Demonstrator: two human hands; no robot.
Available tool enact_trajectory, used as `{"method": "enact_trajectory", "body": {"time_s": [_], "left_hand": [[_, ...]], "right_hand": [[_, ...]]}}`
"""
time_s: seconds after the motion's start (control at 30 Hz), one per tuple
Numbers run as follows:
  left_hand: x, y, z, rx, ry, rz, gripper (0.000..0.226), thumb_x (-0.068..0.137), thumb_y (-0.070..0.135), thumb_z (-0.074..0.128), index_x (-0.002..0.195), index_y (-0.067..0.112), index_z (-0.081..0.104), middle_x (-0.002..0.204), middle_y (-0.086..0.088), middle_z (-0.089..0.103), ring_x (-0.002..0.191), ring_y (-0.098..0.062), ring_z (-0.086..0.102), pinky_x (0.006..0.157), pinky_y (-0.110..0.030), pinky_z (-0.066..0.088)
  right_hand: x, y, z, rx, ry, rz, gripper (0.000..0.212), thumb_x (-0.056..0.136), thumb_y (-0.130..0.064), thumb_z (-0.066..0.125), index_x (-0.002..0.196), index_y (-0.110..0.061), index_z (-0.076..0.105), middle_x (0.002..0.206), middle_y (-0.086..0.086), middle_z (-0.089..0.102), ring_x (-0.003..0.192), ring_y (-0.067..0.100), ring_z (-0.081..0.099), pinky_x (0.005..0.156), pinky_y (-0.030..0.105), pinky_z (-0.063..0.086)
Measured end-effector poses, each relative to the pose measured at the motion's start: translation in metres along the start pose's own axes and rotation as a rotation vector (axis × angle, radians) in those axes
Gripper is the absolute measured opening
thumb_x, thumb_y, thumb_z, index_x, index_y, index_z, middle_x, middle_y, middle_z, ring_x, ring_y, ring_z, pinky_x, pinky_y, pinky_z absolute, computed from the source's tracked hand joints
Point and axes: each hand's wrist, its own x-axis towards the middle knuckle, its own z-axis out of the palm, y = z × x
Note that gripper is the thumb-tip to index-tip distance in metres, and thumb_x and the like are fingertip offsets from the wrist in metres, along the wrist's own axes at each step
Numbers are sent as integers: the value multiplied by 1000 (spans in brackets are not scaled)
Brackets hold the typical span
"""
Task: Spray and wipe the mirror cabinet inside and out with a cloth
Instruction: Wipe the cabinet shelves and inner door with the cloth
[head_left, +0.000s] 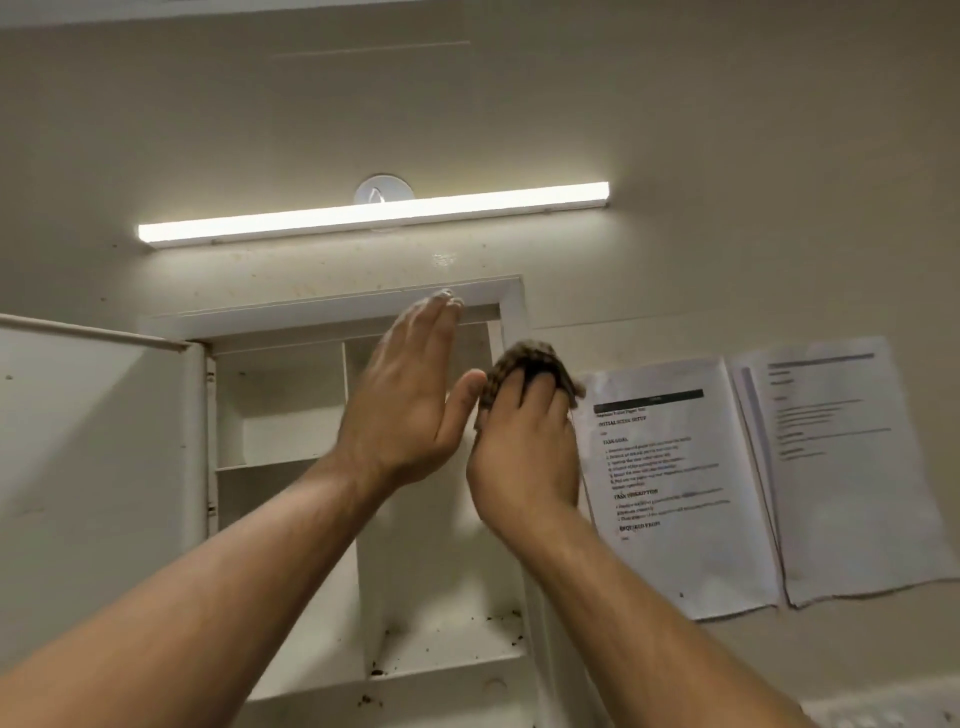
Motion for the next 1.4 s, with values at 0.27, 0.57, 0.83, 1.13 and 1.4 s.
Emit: {"method": "enact_trajectory", "body": {"time_s": [0.27,0.57,0.83,1.13,1.4], "left_hand": [[-1,7,13,-73,28,34,72,104,56,27,159,9,32,165,-11,33,154,-25,28,125,-43,28],[-14,7,12,-106,35,-47,84,103,67,13,160,7,28,166,-11,31,154,-26,27,124,-44,28],[-14,9,12,-106,60,-81,76,104,60,24,161,10,29,166,-9,32,154,-22,26,124,-38,25],[-30,11,11,-68,-2,-100,73,103,57,28,158,8,32,161,-12,38,149,-27,36,118,-44,35],[-39,24,18,-137,18,-97,73,103,55,30,159,8,32,164,-11,35,151,-22,32,121,-37,28]], "right_hand": [[93,8,-36,175,-90,-199,62,108,-31,41,158,-4,17,155,24,31,134,38,46,100,44,49],[-8,49,-5,192,-153,-254,59,108,-37,42,153,-2,25,156,21,29,127,33,52,97,40,53],[89,30,-34,615,-94,-209,40,102,-28,53,140,-20,42,131,1,53,106,15,58,91,36,52],[4,63,-9,582,-203,-276,35,103,-31,53,133,-19,39,127,1,49,102,19,60,88,45,57],[71,41,-13,234,-54,-426,60,107,-37,41,160,-14,23,166,13,18,152,32,23,125,47,29]]}}
